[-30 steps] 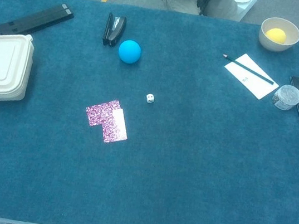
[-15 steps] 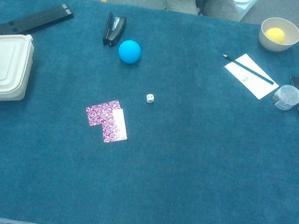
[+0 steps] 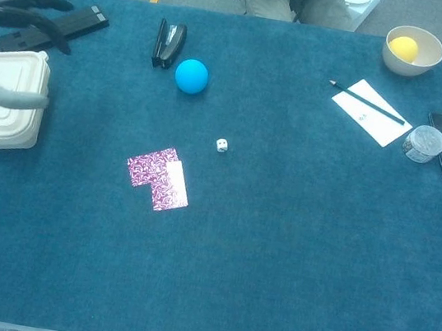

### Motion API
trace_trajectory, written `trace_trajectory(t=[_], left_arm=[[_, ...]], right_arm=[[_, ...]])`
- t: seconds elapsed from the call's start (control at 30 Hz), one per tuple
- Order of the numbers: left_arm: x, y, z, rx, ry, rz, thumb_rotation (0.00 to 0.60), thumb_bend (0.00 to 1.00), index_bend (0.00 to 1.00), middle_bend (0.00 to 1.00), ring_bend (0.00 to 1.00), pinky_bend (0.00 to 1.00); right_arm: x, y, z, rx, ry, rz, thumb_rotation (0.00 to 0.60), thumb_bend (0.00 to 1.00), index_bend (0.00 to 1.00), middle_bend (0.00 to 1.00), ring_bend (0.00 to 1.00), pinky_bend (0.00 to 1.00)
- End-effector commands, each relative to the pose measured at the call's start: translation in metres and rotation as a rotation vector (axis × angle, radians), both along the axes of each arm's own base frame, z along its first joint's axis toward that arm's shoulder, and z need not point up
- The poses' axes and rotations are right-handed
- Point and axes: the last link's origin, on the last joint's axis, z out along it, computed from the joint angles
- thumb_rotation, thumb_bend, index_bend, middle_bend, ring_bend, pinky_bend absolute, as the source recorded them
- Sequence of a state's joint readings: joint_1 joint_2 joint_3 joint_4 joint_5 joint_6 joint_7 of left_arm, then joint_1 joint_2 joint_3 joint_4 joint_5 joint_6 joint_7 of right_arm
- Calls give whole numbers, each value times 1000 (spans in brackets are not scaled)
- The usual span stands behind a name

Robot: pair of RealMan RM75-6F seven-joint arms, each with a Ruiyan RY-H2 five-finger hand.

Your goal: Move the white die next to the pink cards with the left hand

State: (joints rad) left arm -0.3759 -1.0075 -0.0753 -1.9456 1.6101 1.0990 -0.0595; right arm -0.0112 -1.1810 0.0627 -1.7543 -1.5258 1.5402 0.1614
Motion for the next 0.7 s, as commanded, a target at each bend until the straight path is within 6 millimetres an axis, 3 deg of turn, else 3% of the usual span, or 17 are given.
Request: trace_trajectory(t=[0.03,0.17,0.4,0.7], left_arm=[[18,11,-17,-60,-10,-36,118,25,280,41,0,0],[30,18,-34,-118,-12,-63,54,24,275,41,0,0],[47,32,-70,-211,-7,-69,8,25,270,39,0,0],[56,50,-100,-228,11,-43,1,25,270,38,0,0]], right_arm=[[2,-2,-1,2,-5,9,600,288,253,211,58,63],[3,-3,-4,9,-9,13,600,287,253,211,57,63],[3,0,-7,16,-17,8,600,288,253,211,57,63],[3,1,-5,12,-7,9,600,288,253,211,57,63]])
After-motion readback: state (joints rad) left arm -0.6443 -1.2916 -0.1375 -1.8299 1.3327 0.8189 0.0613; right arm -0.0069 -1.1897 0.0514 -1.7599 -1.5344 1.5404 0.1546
